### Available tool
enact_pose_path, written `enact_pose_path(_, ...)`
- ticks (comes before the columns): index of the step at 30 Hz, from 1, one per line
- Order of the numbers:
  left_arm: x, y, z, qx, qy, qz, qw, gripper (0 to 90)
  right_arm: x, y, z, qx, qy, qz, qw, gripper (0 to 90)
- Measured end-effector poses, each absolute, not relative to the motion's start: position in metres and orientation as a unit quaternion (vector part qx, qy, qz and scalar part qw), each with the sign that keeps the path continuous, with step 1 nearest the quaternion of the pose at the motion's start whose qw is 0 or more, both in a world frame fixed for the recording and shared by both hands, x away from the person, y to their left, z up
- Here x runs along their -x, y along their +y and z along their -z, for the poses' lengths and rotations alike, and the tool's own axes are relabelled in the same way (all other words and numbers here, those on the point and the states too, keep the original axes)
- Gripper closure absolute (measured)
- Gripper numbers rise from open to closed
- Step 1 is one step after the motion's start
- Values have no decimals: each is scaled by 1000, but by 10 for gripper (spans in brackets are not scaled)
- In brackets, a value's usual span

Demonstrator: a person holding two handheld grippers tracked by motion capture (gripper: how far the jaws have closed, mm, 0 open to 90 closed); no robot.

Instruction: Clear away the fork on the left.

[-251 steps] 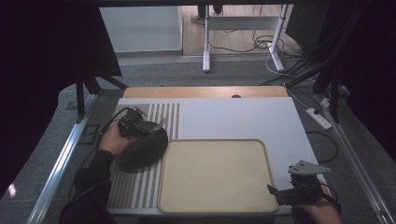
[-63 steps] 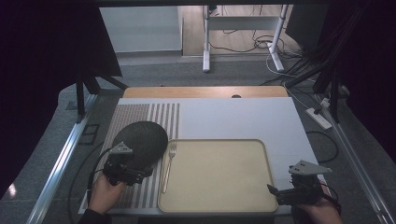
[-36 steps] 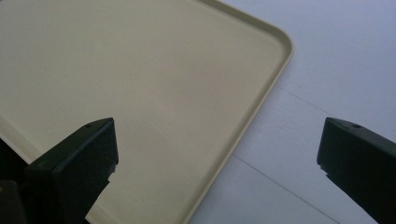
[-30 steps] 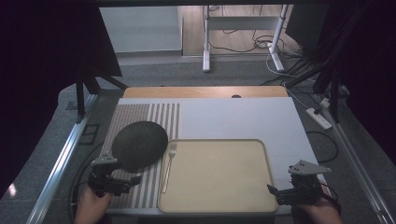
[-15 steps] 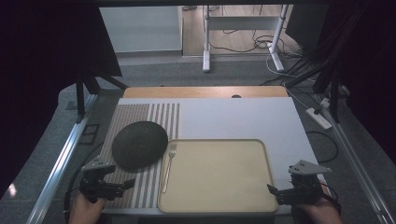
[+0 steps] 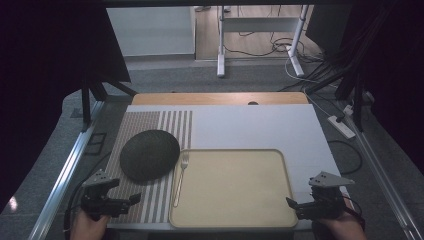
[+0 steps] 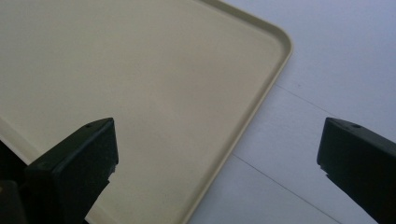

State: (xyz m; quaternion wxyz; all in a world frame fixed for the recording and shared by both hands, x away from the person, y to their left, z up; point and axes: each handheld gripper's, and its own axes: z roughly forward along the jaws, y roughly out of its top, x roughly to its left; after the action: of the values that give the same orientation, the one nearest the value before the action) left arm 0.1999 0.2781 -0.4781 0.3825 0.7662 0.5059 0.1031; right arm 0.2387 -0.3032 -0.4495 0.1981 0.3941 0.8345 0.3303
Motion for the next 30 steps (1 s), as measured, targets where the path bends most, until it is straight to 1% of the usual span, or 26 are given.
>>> enact_pose_path(24,-184,282,475,-765,517,-122,365,0,-239,-304,449,-402,831,-326,203,0)
enact_pose_path(30,-181,282,475,-768,520,-129,350,0,-239,-304,449,-403,834,-319,202,0)
